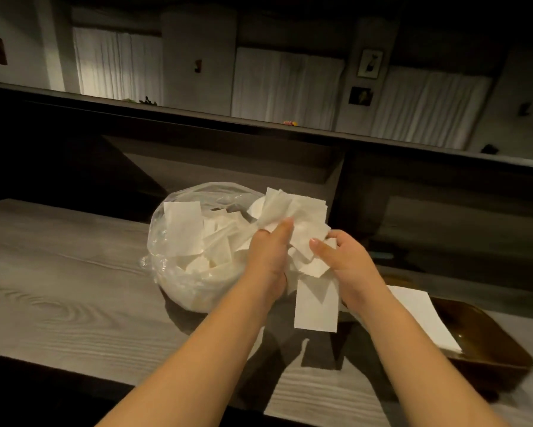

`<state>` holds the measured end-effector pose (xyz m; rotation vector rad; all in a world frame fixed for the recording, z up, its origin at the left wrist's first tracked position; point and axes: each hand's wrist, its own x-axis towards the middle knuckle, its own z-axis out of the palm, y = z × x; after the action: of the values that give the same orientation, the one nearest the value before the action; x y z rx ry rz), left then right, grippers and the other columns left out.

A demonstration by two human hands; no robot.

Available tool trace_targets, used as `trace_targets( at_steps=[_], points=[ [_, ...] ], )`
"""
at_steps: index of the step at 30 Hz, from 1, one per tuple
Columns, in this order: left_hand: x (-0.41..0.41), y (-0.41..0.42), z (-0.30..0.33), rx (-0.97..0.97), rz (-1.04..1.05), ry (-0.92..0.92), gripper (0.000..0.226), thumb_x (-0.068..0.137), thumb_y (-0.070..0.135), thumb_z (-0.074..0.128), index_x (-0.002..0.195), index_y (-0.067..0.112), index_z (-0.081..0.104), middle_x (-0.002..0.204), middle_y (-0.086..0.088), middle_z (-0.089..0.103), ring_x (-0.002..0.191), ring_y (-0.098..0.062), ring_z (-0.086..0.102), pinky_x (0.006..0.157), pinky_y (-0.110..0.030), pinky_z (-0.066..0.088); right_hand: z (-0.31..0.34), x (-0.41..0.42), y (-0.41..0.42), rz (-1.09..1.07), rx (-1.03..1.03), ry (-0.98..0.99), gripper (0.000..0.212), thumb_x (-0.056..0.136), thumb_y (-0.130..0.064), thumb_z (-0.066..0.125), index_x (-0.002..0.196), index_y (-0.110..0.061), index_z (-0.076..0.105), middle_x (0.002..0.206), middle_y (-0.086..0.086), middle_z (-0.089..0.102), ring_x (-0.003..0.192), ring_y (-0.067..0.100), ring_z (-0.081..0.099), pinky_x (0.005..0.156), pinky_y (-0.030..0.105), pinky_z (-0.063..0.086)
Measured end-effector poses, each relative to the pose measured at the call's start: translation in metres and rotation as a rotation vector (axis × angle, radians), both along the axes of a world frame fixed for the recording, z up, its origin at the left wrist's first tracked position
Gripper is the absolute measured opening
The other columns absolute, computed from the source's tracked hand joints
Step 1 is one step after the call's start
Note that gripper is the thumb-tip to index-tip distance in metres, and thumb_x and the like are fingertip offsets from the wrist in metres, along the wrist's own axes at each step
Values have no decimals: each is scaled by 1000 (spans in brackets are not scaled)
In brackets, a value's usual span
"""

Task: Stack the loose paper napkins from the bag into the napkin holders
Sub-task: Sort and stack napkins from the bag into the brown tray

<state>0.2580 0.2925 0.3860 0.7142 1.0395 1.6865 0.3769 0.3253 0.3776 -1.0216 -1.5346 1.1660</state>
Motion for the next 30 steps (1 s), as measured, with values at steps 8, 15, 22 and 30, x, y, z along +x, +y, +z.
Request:
trace_targets(
  at_steps=[8, 15, 22, 30],
  points=[
    [36, 21, -36, -15, 32, 66, 22, 101, 33, 52, 122, 27, 55, 114, 2, 66, 101, -19, 66, 81, -36, 57, -45, 29, -4, -77, -149, 138, 27, 86, -17, 74, 107, -27, 60, 100, -2, 70, 88, 18, 69, 69, 34, 55],
    [14, 29, -59, -10, 128, 161, 9, 103, 25, 49, 110, 29, 53, 99, 13, 59, 94, -8, 57, 87, -30, 44, -54, 42, 2, -270, 35, 26, 26, 91, -15, 66, 106, -31, 52, 105, -9, 59, 96, 12, 58, 72, 27, 49],
    [9, 29, -78, -43, -113, 148, 24, 100, 15, 53, 123, 19, 60, 112, -2, 70, 101, -23, 66, 91, -40, 53, -43, 48, -13, 33, -79, 510, 41, 75, -14, 69, 112, -30, 60, 100, -5, 72, 90, 16, 71, 67, 32, 58],
    [13, 25, -82, -103, -399, -105, 26, 100, 22, 51, 118, 12, 66, 106, -11, 74, 92, -28, 72, 84, -42, 56, -50, 39, -9, -65, -254, 131, 21, 91, -13, 66, 100, -31, 62, 96, -2, 69, 86, 20, 67, 61, 30, 54]
  ],
)
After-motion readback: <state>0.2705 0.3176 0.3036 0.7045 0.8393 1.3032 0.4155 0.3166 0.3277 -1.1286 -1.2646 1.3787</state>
